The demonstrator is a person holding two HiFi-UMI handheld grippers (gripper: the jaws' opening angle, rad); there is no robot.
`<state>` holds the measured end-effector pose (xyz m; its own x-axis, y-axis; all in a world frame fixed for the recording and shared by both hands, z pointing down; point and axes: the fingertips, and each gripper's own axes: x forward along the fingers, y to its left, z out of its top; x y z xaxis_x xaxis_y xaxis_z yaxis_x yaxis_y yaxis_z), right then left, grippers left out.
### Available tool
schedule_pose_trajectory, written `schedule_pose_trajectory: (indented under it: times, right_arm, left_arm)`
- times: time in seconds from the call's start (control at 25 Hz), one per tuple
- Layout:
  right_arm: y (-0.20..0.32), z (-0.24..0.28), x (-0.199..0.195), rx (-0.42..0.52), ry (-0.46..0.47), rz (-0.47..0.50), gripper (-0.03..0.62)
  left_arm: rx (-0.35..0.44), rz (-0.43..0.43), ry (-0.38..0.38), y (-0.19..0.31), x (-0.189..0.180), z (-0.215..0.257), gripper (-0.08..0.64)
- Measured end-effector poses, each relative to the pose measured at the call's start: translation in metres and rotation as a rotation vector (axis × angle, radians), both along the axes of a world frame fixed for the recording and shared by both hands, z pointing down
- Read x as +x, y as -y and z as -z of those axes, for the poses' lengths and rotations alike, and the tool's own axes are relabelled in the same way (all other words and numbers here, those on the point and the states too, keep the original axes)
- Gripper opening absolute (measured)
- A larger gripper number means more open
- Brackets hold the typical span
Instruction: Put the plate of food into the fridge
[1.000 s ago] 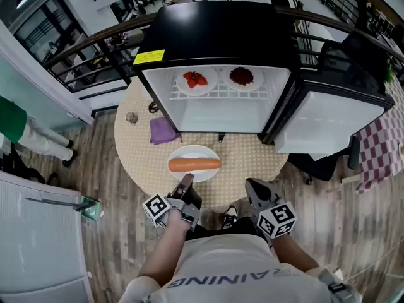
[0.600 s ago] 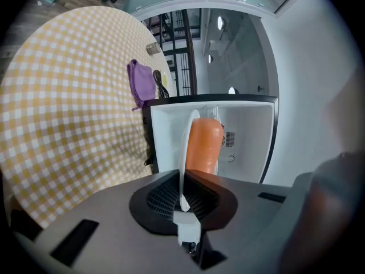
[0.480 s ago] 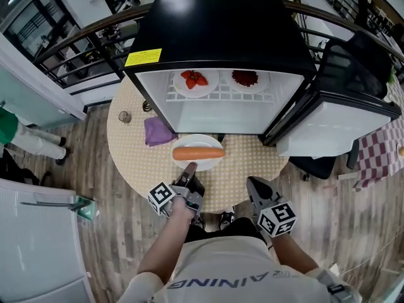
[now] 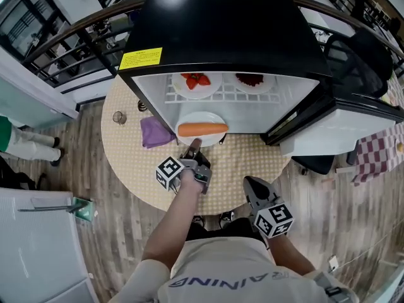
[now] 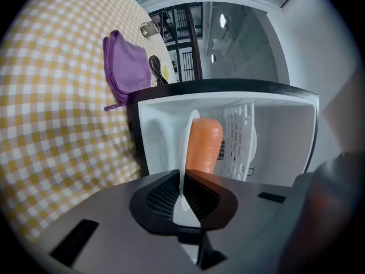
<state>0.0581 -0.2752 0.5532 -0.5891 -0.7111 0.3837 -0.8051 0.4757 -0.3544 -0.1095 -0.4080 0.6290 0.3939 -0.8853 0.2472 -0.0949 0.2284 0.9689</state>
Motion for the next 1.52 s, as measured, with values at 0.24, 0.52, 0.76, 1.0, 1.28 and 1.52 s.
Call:
schedule_pose_trajectory:
  times: [0.24,0.52,0.76,1.0,1.28,1.52]
  right_arm:
    - [0.001,-0.009,0.001,-0.031,-0.003,-0.008,0.02]
    - [0.008,-0.018,0.002,-0.06,-0.007,-0.014,0.02]
    - [0.012,-0.024,-0.004,-0.078,-0.002,0.003,0.02]
    - [0.016,-0.025,-0.013,-0.085,0.004,0.026,0.02]
    - [0.019,-0.024,-0.008,-0.09,0.001,0.015,0.02]
    - [0.02,-0.026,-0.009,-0.096,0.014,0.019,0.02]
  left_arm:
    - [-0.045,0.003,0.016,0.034,0.002,-0.024,0.025]
    - [-0.075,0.024,0.017,0.071,0.002,-0.034,0.029]
    - [-0.102,0.053,0.01,0.092,0.002,-0.042,0.028]
    - [-0.124,0.059,0.027,0.104,0.003,-0.046,0.029]
    - [-0.134,0.068,0.035,0.112,0.002,-0.049,0.035]
    - [-0.024,-0.065,0.214,0.116,0.008,-0.035,0.076]
